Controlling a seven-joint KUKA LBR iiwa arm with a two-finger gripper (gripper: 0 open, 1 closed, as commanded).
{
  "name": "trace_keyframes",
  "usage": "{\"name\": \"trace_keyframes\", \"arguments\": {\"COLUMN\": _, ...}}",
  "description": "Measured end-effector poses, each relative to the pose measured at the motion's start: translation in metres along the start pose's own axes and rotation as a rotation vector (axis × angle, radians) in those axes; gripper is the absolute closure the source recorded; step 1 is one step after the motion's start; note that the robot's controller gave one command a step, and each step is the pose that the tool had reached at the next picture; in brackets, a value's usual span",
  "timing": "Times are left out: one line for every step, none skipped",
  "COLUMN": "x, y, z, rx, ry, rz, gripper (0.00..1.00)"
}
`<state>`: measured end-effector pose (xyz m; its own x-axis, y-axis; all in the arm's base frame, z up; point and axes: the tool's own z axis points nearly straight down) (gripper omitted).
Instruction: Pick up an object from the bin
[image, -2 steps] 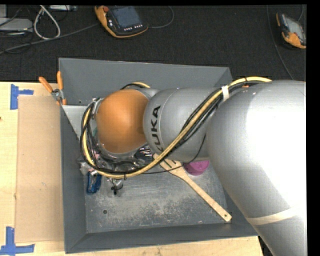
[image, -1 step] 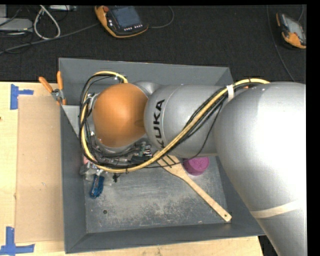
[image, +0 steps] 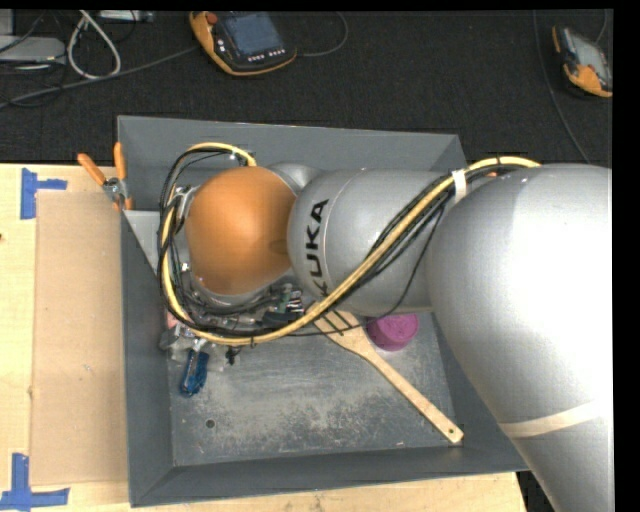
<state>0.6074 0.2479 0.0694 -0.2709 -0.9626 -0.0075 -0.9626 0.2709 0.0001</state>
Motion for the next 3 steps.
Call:
{"name": "trace_keyframes", "arguments": {"x": 0.0, "y": 0.002, "z": -0.023, "rx": -0.003, "ry": 0.001, "rz": 0.001, "gripper": 1.0}}
{"name": "trace_keyframes", "arguments": {"x": -0.001, "y": 0.002, "z": -0.083, "rx": -0.004, "ry": -0.001, "rz": 0.008, "gripper": 1.0}}
{"name": "trace_keyframes", "arguments": {"x": 0.0, "y": 0.003, "z": -0.049, "rx": -0.009, "ry": 0.001, "rz": 0.011, "gripper": 1.0}}
